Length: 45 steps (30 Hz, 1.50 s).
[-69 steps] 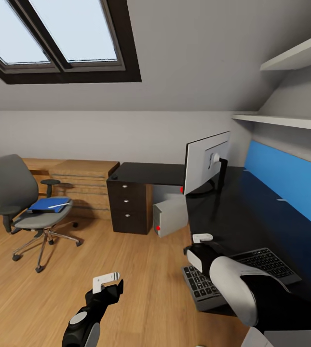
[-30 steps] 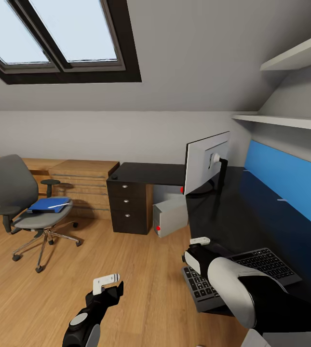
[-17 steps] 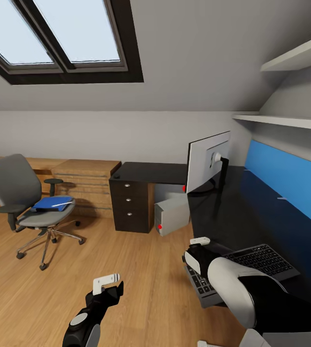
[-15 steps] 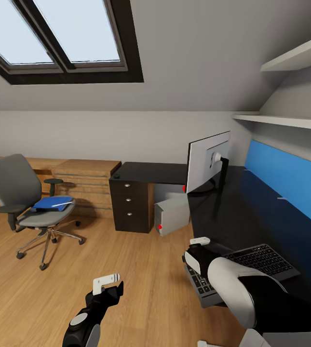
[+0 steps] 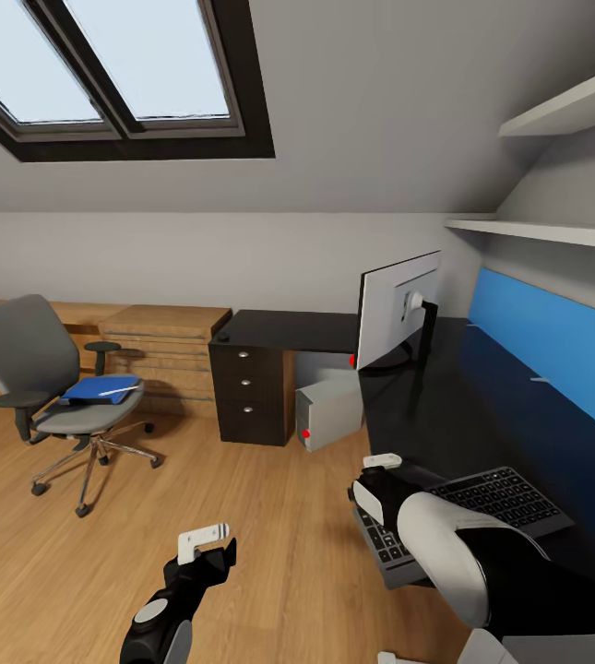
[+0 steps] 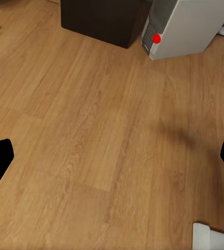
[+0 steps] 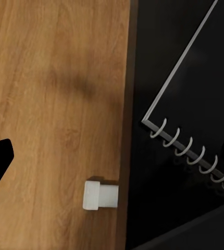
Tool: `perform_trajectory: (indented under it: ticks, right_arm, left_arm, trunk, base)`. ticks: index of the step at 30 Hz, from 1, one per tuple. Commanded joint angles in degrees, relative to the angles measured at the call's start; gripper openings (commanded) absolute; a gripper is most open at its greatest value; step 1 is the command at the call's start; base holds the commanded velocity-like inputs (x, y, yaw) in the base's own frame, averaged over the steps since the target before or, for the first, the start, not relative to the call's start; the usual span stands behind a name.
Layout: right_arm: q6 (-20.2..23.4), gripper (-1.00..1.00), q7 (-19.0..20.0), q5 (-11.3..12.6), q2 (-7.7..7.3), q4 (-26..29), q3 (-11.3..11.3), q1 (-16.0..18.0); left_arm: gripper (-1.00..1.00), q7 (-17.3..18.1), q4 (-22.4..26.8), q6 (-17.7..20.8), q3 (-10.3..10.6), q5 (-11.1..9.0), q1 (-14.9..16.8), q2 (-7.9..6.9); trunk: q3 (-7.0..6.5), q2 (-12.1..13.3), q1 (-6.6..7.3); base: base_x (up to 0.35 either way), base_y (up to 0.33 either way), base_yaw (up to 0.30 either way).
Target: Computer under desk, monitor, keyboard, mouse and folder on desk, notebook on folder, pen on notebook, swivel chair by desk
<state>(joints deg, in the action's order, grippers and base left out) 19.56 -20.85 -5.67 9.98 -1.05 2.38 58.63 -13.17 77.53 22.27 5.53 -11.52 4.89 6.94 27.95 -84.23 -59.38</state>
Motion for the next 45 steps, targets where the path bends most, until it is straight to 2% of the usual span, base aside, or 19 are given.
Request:
perform_trajectory:
  ticks: [1,7,13,25,33,40,45]
  right_arm:
    - [0.0,1.0,-0.1,-0.4,0.02,-0.1,0.8,0.1]
    - [-2.5,1.0,-0.2,-0.8,0.02,-0.1,0.8,0.0]
    - [-4.5,1.0,-0.4,-2.5,0.02,-0.1,0.8,0.0]
    - [-5.1,1.0,-0.4,-3.3,0.02,-0.1,0.8,0.0]
    - [-4.9,1.0,-0.2,-3.3,0.02,-0.2,0.7,-0.5]
    - [-4.6,1.0,5.1,-3.4,0.02,-0.2,0.8,-0.6]
    - [-4.6,1.0,6.1,-3.4,0.02,-0.2,0.8,-0.6]
  left_arm:
    - [1.0,-0.5,0.1,0.2,0.1,-0.6,0.0,-0.01]
    - [1.0,-0.5,0.1,0.1,0.1,-0.6,0.0,0.0]
    - [1.0,-0.5,0.0,0.1,0.1,-0.6,0.0,0.0]
    - [1.0,-0.5,0.0,0.1,0.1,-0.6,0.0,0.08]
    - [1.0,-0.5,0.0,0.1,0.1,-0.6,0.0,0.09]
    - [1.0,-0.5,0.0,0.1,0.1,-0.6,0.0,0.09]
    - [1.0,-0.5,0.0,0.1,0.1,-0.6,0.0,0.09]
  trunk:
    - [0.07,0.0,0.0]
    - [0.07,0.0,0.0]
    - [0.07,0.0,0.0]
    - [0.07,0.0,0.0]
    - [0.07,0.0,0.0]
    - [0.07,0.0,0.0]
    - [0.07,0.0,0.0]
  base:
    - [0.0,0.0,0.0]
    - [0.0,0.0,0.0]
    - [0.0,0.0,0.0]
    - [-0.002,0.0,0.0]
    - [-0.199,0.02,0.0]
    - [-0.036,0.002,0.0]
    - [-0.002,0.0,0.0]
